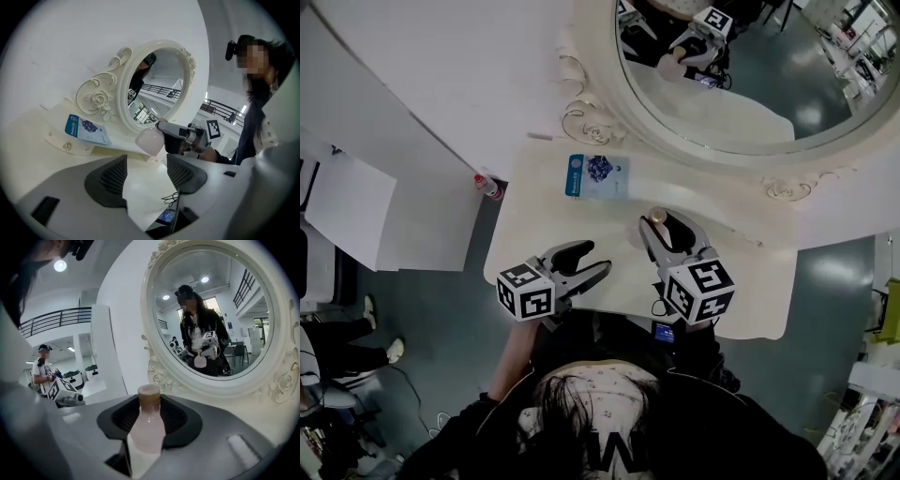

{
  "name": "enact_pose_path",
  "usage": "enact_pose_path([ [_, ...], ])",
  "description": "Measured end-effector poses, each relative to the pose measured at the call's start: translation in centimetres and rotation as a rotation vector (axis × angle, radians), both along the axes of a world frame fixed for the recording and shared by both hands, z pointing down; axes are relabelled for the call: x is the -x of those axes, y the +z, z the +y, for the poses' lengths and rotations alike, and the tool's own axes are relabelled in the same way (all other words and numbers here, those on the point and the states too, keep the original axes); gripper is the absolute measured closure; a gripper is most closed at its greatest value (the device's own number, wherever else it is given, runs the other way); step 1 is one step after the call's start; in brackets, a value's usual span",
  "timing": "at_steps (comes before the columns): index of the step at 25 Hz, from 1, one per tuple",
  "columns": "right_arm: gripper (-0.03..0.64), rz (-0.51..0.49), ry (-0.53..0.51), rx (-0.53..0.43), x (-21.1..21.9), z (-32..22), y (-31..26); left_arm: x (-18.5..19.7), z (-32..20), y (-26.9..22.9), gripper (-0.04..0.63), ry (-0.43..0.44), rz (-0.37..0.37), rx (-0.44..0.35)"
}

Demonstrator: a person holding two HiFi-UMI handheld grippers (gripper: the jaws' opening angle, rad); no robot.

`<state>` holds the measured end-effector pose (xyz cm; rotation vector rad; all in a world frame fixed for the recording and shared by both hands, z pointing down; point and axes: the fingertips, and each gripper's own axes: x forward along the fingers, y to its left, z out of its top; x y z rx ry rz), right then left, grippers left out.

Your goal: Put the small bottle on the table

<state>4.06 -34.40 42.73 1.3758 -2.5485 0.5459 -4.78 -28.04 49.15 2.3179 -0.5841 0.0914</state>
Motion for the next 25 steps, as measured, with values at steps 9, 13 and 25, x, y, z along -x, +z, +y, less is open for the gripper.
enact_pose_path([
  [9, 0.469, 0.078, 0.143, 0.031, -3.4, -3.1, 3.2, 1.7, -1.1, -0.1, 0.330, 0.028, 0.009, -0.007],
  [13, 0.468, 0.098, 0.186, 0.039, -4.5, -4.8, 4.3, 2.2, -1.6, -0.3, 0.330, 0.036, 0.014, -0.012],
  [25, 0.468, 0.146, 0.233, 0.061, -6.0, -8.2, 6.8, 1.6, -2.7, -0.9, 0.330, 0.089, 0.021, -0.032],
])
